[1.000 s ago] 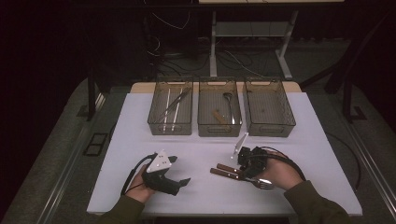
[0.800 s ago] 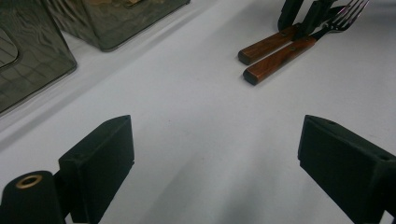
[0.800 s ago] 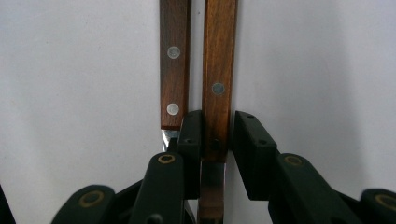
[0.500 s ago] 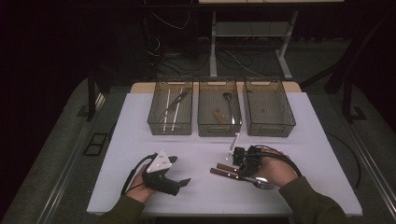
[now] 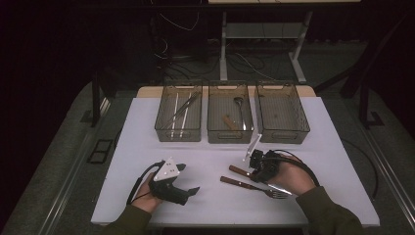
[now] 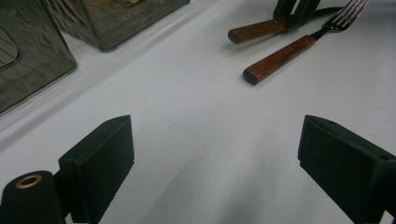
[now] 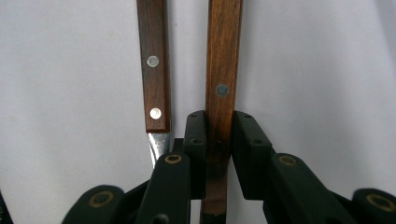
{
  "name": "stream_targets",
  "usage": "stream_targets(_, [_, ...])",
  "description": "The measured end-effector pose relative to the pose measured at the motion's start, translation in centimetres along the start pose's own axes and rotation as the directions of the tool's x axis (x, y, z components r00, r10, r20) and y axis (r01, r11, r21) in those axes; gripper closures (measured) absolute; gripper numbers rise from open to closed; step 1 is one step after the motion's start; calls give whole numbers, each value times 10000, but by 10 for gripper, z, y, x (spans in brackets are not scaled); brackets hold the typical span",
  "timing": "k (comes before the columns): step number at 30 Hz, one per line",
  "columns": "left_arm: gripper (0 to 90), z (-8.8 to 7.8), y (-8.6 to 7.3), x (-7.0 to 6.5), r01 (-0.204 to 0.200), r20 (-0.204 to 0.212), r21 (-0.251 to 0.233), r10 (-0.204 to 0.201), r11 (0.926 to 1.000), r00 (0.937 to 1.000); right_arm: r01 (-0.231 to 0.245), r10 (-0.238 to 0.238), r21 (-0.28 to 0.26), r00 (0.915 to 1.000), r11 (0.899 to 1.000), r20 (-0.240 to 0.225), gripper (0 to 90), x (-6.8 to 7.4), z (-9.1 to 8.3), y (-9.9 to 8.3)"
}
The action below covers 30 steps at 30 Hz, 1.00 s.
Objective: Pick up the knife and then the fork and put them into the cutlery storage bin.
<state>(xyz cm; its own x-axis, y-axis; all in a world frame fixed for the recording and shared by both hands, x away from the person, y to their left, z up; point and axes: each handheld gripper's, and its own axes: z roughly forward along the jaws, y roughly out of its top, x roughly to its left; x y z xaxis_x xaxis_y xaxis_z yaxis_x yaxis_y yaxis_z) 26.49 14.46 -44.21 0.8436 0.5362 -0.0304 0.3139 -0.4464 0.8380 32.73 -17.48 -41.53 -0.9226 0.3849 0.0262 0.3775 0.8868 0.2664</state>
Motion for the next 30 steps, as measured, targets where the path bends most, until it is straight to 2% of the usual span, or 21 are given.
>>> stream_targets(8, [92, 0, 0, 0, -1, 15, -3, 1, 10000, 10000, -574, 553, -812, 9981, 9950, -277, 766, -9, -5, -11])
stream_targets(13, [92, 0, 0, 0, -11, 25, -8, 11, 10000, 10000, -964, 923, -1364, 9951, 9860, -359, 766, -14, -11, -16])
stream_targets(19, [92, 0, 0, 0, -2, 24, -20, 2, 10000, 10000, -1227, 1205, -1849, 9924, 9751, -231, 766, -17, -18, -21])
stream_targets(24, [92, 0, 0, 0, -6, 30, -27, 6, 10000, 10000, -1527, 1493, -2265, 9883, 9620, -324, 766, -20, -24, -25])
stream_targets(30, [92, 0, 0, 0, -4, 34, -25, 4, 10000, 10000, -2035, 2019, -2991, 9787, 9323, -367, 766, -23, -31, -31])
